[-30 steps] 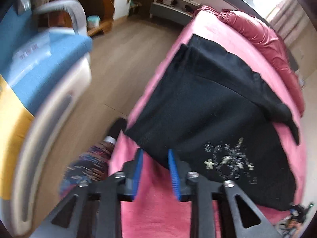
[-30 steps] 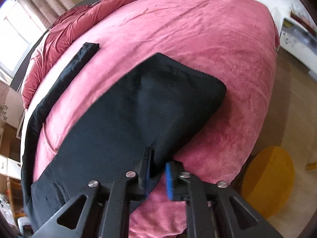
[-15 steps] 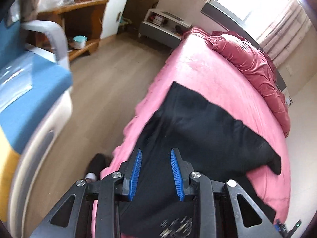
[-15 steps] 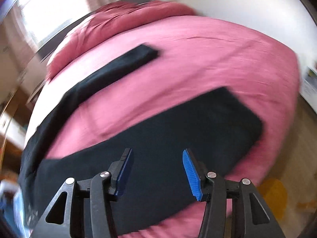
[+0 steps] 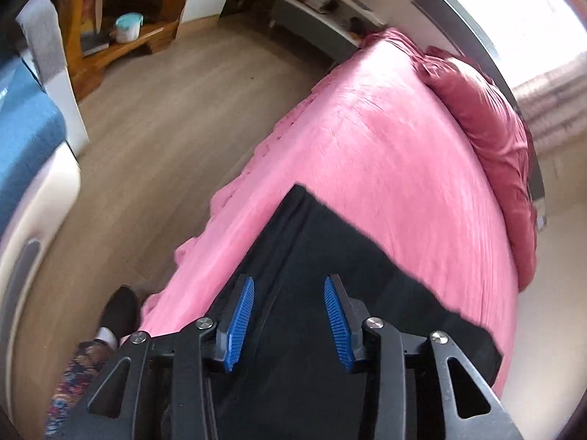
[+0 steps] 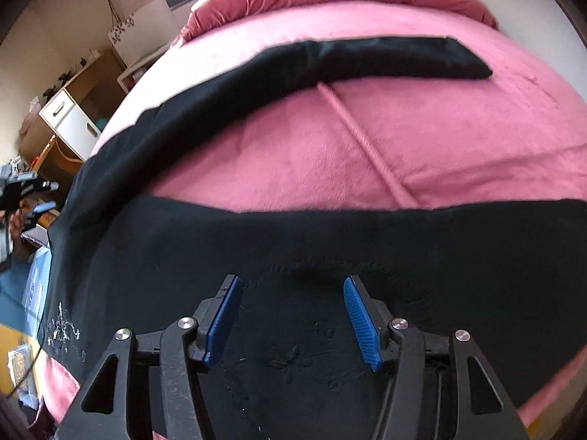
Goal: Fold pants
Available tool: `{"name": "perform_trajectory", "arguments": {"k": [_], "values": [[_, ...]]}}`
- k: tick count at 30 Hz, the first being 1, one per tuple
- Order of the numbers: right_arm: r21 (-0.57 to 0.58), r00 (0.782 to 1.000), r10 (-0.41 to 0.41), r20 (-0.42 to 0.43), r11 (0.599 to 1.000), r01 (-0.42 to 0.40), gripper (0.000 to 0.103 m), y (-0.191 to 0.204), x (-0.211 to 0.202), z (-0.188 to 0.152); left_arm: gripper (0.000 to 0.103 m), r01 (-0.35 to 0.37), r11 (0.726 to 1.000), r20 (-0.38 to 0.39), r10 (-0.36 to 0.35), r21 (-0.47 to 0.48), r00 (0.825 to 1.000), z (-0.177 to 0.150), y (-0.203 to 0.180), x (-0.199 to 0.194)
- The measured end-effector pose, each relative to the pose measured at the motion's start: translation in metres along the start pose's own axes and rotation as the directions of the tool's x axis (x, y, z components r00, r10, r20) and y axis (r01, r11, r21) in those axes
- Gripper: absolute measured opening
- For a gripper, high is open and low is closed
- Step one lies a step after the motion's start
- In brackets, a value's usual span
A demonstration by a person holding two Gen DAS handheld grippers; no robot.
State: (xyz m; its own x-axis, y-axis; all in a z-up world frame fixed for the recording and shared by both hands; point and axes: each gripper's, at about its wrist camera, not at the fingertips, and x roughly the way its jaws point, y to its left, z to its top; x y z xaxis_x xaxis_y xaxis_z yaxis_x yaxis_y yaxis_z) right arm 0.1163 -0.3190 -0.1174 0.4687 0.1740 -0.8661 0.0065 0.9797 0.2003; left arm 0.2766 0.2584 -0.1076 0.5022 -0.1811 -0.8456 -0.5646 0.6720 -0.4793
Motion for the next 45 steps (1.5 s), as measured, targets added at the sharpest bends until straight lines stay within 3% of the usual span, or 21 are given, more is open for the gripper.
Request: {"name": "perform_trajectory", "arguments": {"k": [4, 11, 14, 17, 18, 21, 24, 27, 29, 31, 32, 36, 38, 45], "values": [[0.028, 0.999, -0.001, -0.040, 1.000, 0.002, 0.061, -0.004, 0.015, -0.008, 0.041, 0.001, 0.999, 0.001, -0.001, -0.050, 1.000, 0.025, -0.004, 0.022], [0.016, 0.999, -0.008, -0.048, 1.000, 0.009, 0.075, 0.002, 0.023, -0.006, 0.041, -0.045, 0.998, -0.041, 0.043, -0.047, 0.998, 0.050, -0.022, 0.058], [0.015, 0.999, -0.008, -0.044, 1.000, 0.009, 0.076, 0.006, 0.025, -0.006, 0.038, -0.097, 0.995, -0.032, 0.098, 0.025, 0.995, 0.049, -0.035, 0.064], [0.028, 0.999, -0.002, -0.042, 1.000, 0.003, 0.076, 0.005, 0.023, -0.008, 0.021, -0.156, 0.974, -0.008, 0.160, 0.162, 0.987, 0.040, -0.050, 0.066], [0.027, 0.999, -0.002, -0.043, 1.000, 0.003, 0.076, 0.004, 0.022, -0.009, 0.015, -0.148, 0.973, -0.003, 0.150, 0.176, 0.989, 0.038, -0.052, 0.064], [0.022, 0.999, -0.004, -0.040, 1.000, 0.004, 0.076, 0.001, 0.019, -0.010, 0.010, -0.087, 0.978, 0.051, 0.078, 0.190, 0.996, 0.027, -0.055, 0.043], [0.016, 0.999, -0.006, -0.037, 1.000, 0.007, 0.076, 0.002, 0.019, -0.011, 0.010, 0.042, 0.970, 0.110, -0.070, 0.240, 0.992, 0.009, -0.064, 0.004], [0.016, 0.999, -0.010, -0.038, 1.000, 0.011, 0.076, 0.002, 0.019, -0.008, 0.010, 0.182, 0.926, 0.136, -0.237, 0.332, 0.962, -0.019, -0.071, -0.045], [0.022, 0.999, -0.011, -0.040, 1.000, 0.012, 0.075, 0.002, 0.017, -0.007, 0.010, 0.308, 0.863, 0.105, -0.377, 0.400, 0.920, -0.045, -0.069, -0.081], [0.031, 0.999, -0.007, -0.034, 0.999, 0.008, 0.074, 0.000, 0.013, -0.005, 0.010, 0.366, 0.814, 0.081, -0.446, 0.451, 0.891, -0.071, -0.064, -0.105], [0.037, 1.000, -0.004, -0.030, 0.999, 0.006, 0.074, -0.002, 0.010, -0.003, 0.010, 0.406, 0.777, 0.047, -0.486, 0.482, 0.873, -0.091, -0.059, -0.120], [0.055, 0.999, 0.029, 0.014, 0.998, -0.030, 0.073, -0.007, -0.005, 0.013, 0.009, 0.479, 0.695, -0.032, -0.551, 0.537, 0.834, -0.148, -0.034, -0.150], [0.067, 0.998, 0.055, 0.044, 0.996, -0.058, 0.070, -0.007, -0.013, 0.028, 0.009, 0.499, 0.675, -0.066, -0.558, 0.544, 0.827, -0.176, -0.017, -0.159], [0.149, 0.977, 0.182, 0.111, 0.969, -0.198, 0.053, -0.003, -0.018, 0.093, 0.008, 0.537, 0.672, -0.119, -0.563, 0.511, 0.818, -0.222, 0.029, -0.177]]}}
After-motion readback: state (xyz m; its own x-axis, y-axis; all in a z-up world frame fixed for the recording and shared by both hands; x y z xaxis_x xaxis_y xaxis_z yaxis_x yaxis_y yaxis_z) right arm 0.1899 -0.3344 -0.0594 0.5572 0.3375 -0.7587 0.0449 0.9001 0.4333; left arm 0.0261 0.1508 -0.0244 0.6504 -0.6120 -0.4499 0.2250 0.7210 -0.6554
